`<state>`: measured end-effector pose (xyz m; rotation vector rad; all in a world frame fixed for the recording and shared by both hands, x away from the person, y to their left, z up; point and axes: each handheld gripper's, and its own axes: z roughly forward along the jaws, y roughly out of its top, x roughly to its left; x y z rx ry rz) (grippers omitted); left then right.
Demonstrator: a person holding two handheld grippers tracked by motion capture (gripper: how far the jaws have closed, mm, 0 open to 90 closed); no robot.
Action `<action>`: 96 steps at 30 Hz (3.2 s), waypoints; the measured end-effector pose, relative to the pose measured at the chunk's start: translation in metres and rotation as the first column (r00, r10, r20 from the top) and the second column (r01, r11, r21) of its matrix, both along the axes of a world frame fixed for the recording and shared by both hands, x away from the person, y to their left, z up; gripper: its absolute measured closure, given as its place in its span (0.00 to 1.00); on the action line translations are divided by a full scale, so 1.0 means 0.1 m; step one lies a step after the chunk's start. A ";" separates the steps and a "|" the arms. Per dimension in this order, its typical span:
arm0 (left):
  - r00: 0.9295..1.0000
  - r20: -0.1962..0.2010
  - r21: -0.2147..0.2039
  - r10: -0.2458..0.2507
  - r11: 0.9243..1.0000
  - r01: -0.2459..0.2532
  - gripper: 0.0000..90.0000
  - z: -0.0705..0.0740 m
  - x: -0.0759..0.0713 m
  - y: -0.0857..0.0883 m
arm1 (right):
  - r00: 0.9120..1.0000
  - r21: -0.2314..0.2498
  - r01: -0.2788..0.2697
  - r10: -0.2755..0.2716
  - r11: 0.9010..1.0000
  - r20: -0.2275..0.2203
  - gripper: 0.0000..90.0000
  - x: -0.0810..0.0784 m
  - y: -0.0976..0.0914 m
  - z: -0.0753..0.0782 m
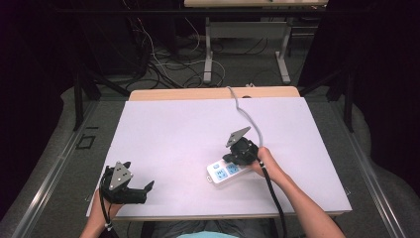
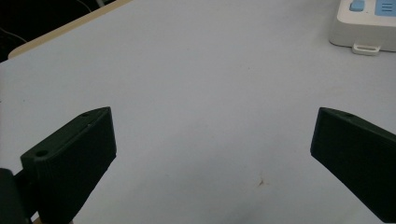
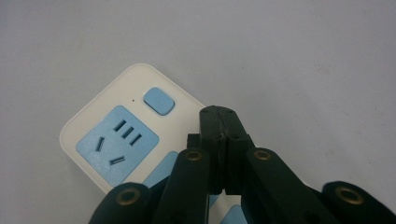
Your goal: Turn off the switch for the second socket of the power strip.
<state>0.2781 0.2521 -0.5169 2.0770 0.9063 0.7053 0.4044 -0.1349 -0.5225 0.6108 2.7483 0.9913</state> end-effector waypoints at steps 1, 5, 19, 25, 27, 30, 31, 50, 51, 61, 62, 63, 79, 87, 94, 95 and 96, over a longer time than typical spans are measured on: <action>1.000 -0.001 -0.003 0.000 1.000 0.000 0.00 0.00 0.00 0.00 | 1.000 0.006 0.002 -0.002 1.000 0.007 1.00 0.00 0.00 -0.01; 1.000 0.001 -0.001 0.002 1.000 -0.002 0.00 0.00 0.00 0.00 | 1.000 -0.001 0.006 -0.006 1.000 0.005 1.00 -0.02 0.00 0.00; 1.000 0.001 0.003 0.002 1.000 -0.002 0.00 0.00 -0.01 0.00 | 1.000 -0.003 -0.004 0.004 1.000 0.011 1.00 -0.02 0.00 -0.01; 1.000 -0.003 0.002 0.004 1.000 -0.004 0.00 0.00 -0.01 -0.01 | 1.000 -0.008 0.000 0.000 1.000 0.010 1.00 -0.04 0.01 0.00; 1.000 -0.002 0.003 0.005 1.000 -0.005 0.00 0.00 -0.01 -0.01 | 1.000 -0.007 -0.001 0.001 1.000 0.004 1.00 -0.03 0.00 0.00; 1.000 -0.004 0.000 0.007 1.000 -0.007 0.00 0.00 -0.01 -0.01 | 1.000 -0.002 -0.005 0.005 1.000 0.008 1.00 -0.02 0.00 -0.01; 1.000 -0.007 0.000 0.007 1.000 -0.007 0.00 -0.01 -0.01 -0.01 | 1.000 0.001 -0.005 0.005 1.000 0.003 1.00 -0.02 0.00 -0.01; 1.000 -0.010 0.011 0.011 1.000 -0.010 0.00 -0.01 -0.01 -0.02 | 1.000 -0.009 0.011 -0.011 1.000 0.003 1.00 -0.03 0.01 -0.02; 1.000 -0.011 0.011 0.008 1.000 -0.008 0.00 -0.01 -0.01 -0.02 | 1.000 -0.008 0.012 -0.012 1.000 0.003 1.00 -0.03 0.01 -0.02; 1.000 -0.010 0.009 0.012 1.000 -0.011 0.00 -0.02 -0.01 -0.02 | 1.000 -0.008 0.019 -0.019 1.000 -0.001 1.00 -0.03 0.01 -0.02; 1.000 -0.011 0.009 0.011 1.000 -0.011 0.00 -0.02 -0.01 -0.02 | 1.000 -0.008 0.019 -0.019 1.000 0.000 1.00 -0.03 0.02 -0.02; 1.000 -0.011 0.009 0.010 1.000 -0.010 0.00 -0.02 -0.01 -0.02 | 1.000 -0.009 0.020 -0.020 1.000 -0.001 1.00 -0.03 0.02 -0.01; 1.000 -0.002 0.009 0.013 1.000 -0.013 0.00 -0.02 -0.01 -0.02 | 1.000 0.002 0.022 -0.022 1.000 -0.011 1.00 -0.02 0.00 -0.02; 1.000 -0.003 0.010 0.012 1.000 -0.012 0.00 -0.02 -0.01 -0.02 | 1.000 -0.001 0.025 -0.025 1.000 -0.017 1.00 -0.03 0.00 -0.01; 1.000 -0.004 0.010 0.013 1.000 -0.013 0.00 -0.02 -0.01 -0.02 | 1.000 0.002 0.021 -0.021 1.000 -0.006 1.00 -0.04 0.00 -0.02; 1.000 -0.009 0.010 0.012 1.000 -0.012 0.00 -0.01 -0.01 -0.02 | 1.000 0.002 0.023 -0.023 1.000 -0.006 1.00 -0.04 0.00 -0.02; 1.000 -0.002 0.009 0.013 1.000 -0.013 0.00 -0.02 -0.01 -0.02 | 1.000 0.001 0.023 -0.023 1.000 -0.004 1.00 -0.04 0.00 -0.02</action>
